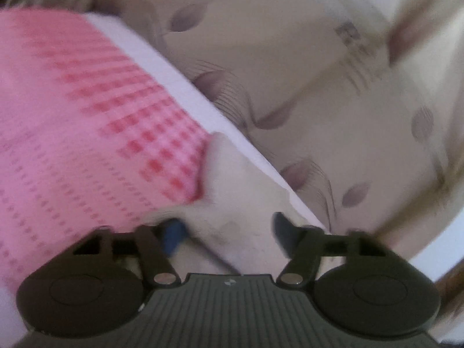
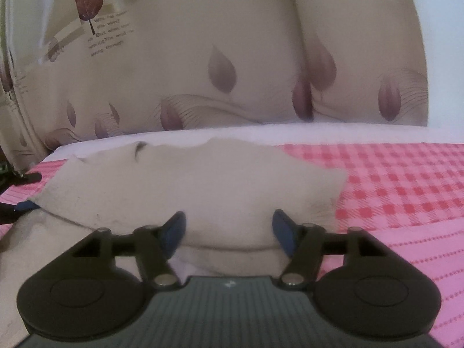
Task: Fold small clothes
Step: 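Move both tools to the ribbed hem and close both on it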
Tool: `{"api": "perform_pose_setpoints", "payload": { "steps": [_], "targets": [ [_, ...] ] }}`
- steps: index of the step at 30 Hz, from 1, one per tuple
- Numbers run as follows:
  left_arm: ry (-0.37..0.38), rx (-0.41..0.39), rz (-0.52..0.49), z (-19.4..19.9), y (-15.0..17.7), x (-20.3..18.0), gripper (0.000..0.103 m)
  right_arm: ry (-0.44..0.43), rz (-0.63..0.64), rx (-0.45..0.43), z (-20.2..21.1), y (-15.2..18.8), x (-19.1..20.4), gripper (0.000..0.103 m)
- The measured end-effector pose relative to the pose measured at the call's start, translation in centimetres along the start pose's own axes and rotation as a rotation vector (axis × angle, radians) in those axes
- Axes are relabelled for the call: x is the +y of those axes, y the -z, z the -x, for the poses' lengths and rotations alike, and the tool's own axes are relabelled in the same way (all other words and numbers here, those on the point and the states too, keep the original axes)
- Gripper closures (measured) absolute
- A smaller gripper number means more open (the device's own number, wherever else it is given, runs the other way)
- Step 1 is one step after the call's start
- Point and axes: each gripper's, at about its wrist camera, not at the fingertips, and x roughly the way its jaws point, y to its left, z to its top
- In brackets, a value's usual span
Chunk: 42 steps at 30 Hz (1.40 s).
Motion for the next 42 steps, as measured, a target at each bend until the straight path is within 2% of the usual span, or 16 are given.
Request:
{"api": "perform_pose_setpoints", "payload": {
  "steps": [4,7,11,20,24,26,27,28,29,30,31,34,37,39,41,42],
  "targets": [
    [0.006,-0.003,0.058,1.8,-0.4,0.8,0.036,0.004,0.012,0.013,1.1,0.2,-0.2,0.037],
    [-0.082,-0.036,-0.078,4.7,-0.3,-0.7,0.009,0.009,-0.030,-0.017,4.6,0.8,-0.2,0.037],
    [-0.044,0.019,-0.211,9.7,-0.4,-1.1,0.003,-0.022,-0.091,-0.023,11.3,4.1,-0.9,0.037],
    [0.018,0.296,-0.406,17.2,4.6,1.3,0.009,-0.018,-0.090,0.038,21.5,12.7,1.6,0.037],
    [0.061,0.338,-0.397,18.8,6.4,2.8,0.012,-0.021,-0.037,0.088,22.3,15.3,4.2,0.052],
    [0.084,0.351,-0.409,19.4,7.0,2.9,0.020,-0.020,-0.025,0.072,22.7,15.9,5.1,0.056],
    [0.093,0.354,-0.416,19.6,7.2,2.9,0.025,-0.018,-0.034,0.071,22.6,15.9,5.1,0.069],
    [0.092,0.352,-0.421,19.8,7.5,3.1,0.043,-0.022,-0.067,0.067,22.6,15.9,5.0,0.078],
    [0.072,0.346,-0.430,20.0,7.7,3.2,0.069,-0.034,-0.103,0.064,22.5,16.0,4.7,0.080],
    [0.057,0.360,-0.431,20.1,7.8,3.3,0.085,-0.043,-0.125,0.059,22.5,16.1,4.6,0.084],
    [0.056,0.382,-0.413,19.9,7.8,3.5,0.093,-0.046,-0.134,0.051,22.6,16.3,4.6,0.088],
    [0.084,0.378,-0.369,20.2,7.7,4.3,0.093,-0.094,-0.224,0.045,22.7,16.6,4.0,0.090],
    [0.103,0.384,-0.360,20.0,7.4,4.5,0.087,-0.106,-0.258,0.055,22.8,16.5,3.2,0.090],
    [0.122,0.392,-0.383,19.8,7.3,4.3,0.071,-0.105,-0.258,0.072,22.8,16.2,3.1,0.089],
    [0.153,0.394,-0.397,19.9,7.2,4.0,0.038,-0.112,-0.261,0.087,22.8,15.8,3.1,0.077],
    [0.162,0.392,-0.401,19.8,7.2,3.8,0.032,-0.132,-0.265,0.099,22.6,15.8,3.2,0.071]
  ]
}}
